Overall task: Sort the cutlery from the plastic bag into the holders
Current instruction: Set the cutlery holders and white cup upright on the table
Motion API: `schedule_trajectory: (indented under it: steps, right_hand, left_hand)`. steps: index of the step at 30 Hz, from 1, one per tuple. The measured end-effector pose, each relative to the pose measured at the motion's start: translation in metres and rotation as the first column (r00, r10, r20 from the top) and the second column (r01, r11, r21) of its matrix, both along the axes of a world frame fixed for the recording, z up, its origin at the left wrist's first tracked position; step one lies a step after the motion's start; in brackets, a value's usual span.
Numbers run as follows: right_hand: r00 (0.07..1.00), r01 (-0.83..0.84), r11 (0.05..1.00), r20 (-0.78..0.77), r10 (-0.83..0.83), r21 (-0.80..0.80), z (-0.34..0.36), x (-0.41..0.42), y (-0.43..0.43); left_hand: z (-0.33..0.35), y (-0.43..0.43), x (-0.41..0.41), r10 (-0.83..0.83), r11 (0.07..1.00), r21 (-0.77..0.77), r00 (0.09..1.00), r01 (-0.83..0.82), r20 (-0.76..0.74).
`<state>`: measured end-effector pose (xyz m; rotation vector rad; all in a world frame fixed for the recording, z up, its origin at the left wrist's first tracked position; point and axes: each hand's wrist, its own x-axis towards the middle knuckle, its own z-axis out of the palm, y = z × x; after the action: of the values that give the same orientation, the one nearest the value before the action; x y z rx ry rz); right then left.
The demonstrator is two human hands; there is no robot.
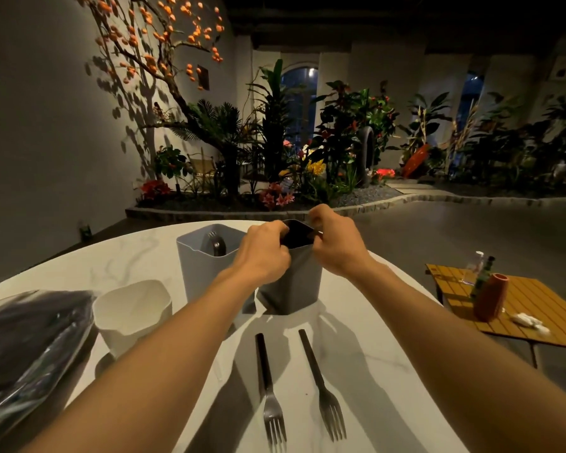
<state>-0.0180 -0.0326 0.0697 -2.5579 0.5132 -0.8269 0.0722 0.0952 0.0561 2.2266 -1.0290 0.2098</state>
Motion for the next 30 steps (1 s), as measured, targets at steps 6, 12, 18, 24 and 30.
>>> schedule_trajectory:
  steps: [6,12,18,24,30]
  right_hand:
    - [0.999,0.032,0.995,0.045,-0.028,-0.091,-0.011,-0.019,0.007]
    - [0.878,-0.061,0.998,-0.476,0.057,0.007,-0.037,-0.078,0.045]
    - [0.648,-0.101,0.993,-0.754,0.108,0.056,-0.067,-0.124,0.093]
    - [0.632,-0.046,0.998,-0.773,0.053,0.031,-0.082,-0.143,0.115]
    - [0.678,-0.02,1.0,-0.735,0.029,0.021,-0.078,-0.144,0.126]
  left_hand:
    - [-0.007,0.024,-0.015,-0.008,0.993,-0.113,0.988,0.026,0.157]
    - [-0.042,0.062,-0.053,-0.076,0.961,0.266,0.997,0.07,0.011]
    - [-0.075,0.109,-0.098,0.002,0.867,0.491,0.984,0.088,-0.178]
    - [-0.092,0.132,-0.14,0.057,0.837,0.547,0.99,0.023,-0.128]
    - [-0.087,0.132,-0.161,0.053,0.806,0.592,0.992,0.026,-0.116]
